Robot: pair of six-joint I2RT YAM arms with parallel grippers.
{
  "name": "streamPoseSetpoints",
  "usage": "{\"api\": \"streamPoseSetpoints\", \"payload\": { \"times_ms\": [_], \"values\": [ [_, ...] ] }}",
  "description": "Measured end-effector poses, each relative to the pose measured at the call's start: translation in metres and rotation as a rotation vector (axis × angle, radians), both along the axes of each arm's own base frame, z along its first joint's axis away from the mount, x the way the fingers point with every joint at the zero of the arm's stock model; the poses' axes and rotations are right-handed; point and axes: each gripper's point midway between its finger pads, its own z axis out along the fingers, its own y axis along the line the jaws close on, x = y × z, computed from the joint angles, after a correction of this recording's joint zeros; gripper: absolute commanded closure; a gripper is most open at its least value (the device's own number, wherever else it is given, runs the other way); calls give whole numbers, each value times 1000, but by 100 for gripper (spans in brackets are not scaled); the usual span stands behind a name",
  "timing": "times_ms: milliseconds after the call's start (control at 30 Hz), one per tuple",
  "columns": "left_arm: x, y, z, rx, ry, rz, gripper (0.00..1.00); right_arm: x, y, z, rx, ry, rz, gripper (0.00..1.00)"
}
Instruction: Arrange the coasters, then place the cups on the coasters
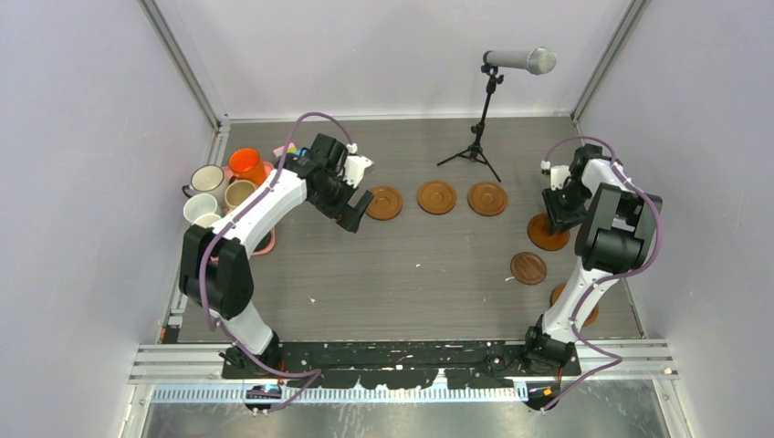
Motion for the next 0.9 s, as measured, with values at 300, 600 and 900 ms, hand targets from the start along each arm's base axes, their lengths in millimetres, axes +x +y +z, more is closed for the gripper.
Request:
{"api": "streamPoseSetpoints", "payload": {
  "times_ms": [300,600,900],
  "values": [
    [9,20,6,-52,18,89,0,-8,62,-5,-4,-3,181,72],
    [21,58,21,-112,6,229,0,-29,151,-6,25,18,377,74],
    [20,64,32,-153,-6,251,0,-53,244,-5,53,25,566,74]
  ]
}}
